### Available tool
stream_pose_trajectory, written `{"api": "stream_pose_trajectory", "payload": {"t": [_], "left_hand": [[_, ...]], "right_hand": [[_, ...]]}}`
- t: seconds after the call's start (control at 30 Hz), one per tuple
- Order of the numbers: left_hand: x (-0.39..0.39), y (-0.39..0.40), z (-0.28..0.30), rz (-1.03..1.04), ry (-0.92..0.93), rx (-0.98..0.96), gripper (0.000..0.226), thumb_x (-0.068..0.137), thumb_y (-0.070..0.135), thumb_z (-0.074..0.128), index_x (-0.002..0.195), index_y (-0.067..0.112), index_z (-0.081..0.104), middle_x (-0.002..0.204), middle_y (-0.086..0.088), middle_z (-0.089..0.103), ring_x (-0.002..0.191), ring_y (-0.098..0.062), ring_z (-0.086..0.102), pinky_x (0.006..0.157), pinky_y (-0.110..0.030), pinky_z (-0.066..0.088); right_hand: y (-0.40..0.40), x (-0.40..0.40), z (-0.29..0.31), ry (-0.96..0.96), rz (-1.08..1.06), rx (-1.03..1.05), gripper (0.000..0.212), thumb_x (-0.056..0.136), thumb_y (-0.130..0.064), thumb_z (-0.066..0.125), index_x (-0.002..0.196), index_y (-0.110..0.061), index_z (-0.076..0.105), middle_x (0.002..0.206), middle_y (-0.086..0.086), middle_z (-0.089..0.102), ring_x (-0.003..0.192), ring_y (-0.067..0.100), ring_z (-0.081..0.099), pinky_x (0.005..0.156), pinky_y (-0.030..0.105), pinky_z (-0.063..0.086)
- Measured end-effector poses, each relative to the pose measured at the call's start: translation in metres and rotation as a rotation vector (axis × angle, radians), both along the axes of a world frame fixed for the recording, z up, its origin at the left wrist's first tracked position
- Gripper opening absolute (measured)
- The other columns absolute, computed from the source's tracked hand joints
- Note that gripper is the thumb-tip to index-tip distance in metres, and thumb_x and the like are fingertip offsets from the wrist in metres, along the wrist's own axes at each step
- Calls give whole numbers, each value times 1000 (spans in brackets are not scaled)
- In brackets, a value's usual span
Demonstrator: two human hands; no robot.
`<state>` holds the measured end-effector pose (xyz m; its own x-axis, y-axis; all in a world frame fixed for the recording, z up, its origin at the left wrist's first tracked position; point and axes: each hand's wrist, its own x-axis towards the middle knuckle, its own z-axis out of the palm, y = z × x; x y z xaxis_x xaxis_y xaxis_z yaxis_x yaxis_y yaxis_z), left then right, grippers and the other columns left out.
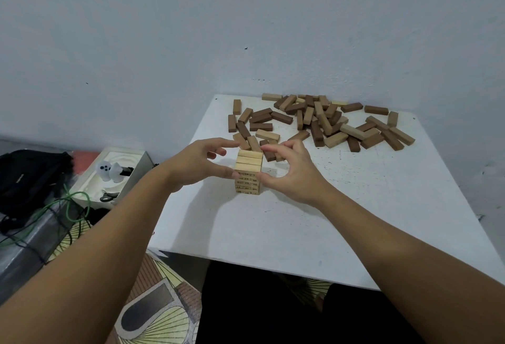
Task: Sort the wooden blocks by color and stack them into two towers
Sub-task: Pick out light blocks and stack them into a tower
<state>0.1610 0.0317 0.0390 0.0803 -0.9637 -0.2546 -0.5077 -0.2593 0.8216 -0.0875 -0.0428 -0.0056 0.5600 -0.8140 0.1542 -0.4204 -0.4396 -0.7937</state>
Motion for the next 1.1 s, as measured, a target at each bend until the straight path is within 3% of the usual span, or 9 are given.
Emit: {"api": "stream_pose_trajectory", "payload": {"t": [0.17,0.47,0.63,0.73,0.8,0.87,0.93,1.03,1.1], "left_hand": [[0,1,2,-12,46,-6,57,72,30,94,115,59,70,129,8,58,121,-12,50,97,-35,46],[-3,2,4,-16,60,4,55,73,29,93,113,59,71,129,7,58,123,-16,50,104,-42,48],[-2,2,5,17,59,25,82,66,31,96,136,50,60,130,7,58,129,-19,49,104,-38,47],[1,4,14,16,48,57,99,61,34,96,148,45,49,134,7,56,131,-18,48,106,-38,45],[3,5,22,35,76,40,103,63,34,96,152,42,44,137,4,55,131,-17,49,110,-40,43],[1,2,32,89,137,-27,93,72,34,93,151,40,45,137,1,56,128,-14,53,106,-36,39],[-7,-6,43,152,145,-121,68,86,33,84,145,37,51,131,2,59,122,-13,57,99,-31,39],[-30,-23,55,236,2,-274,26,97,31,71,123,28,67,104,8,65,93,-5,62,77,-23,43],[-51,-39,58,242,-91,-328,10,99,29,68,106,24,72,90,10,64,71,1,58,66,-21,44]], "right_hand": [[0,1,-3,-13,10,15,60,73,-59,80,128,-48,62,124,-14,39,124,3,49,104,26,44],[0,2,2,-12,11,20,59,78,-48,85,132,-40,64,124,-12,40,123,0,46,104,25,44],[3,-3,4,-34,-8,31,69,80,-58,76,143,-49,50,121,-16,39,122,3,43,104,30,41],[2,-8,5,-82,-16,59,49,91,-54,66,133,-66,44,122,-16,40,119,1,42,104,32,39],[-1,-12,6,-100,-46,66,43,95,-51,59,136,-59,48,124,-12,42,119,3,44,104,33,40],[-6,-17,6,-93,-97,51,42,100,-48,55,141,-42,53,124,-8,44,118,10,47,102,33,41],[-13,-23,7,-91,-148,29,36,103,-42,55,139,-36,57,123,-7,46,115,12,49,100,30,42],[-23,-35,8,-39,-210,-19,30,103,-36,56,132,-34,62,118,-12,47,109,4,49,94,26,41],[-33,-46,8,56,-226,-50,27,102,-36,56,128,-36,63,116,-11,48,105,4,51,91,28,43]]}}
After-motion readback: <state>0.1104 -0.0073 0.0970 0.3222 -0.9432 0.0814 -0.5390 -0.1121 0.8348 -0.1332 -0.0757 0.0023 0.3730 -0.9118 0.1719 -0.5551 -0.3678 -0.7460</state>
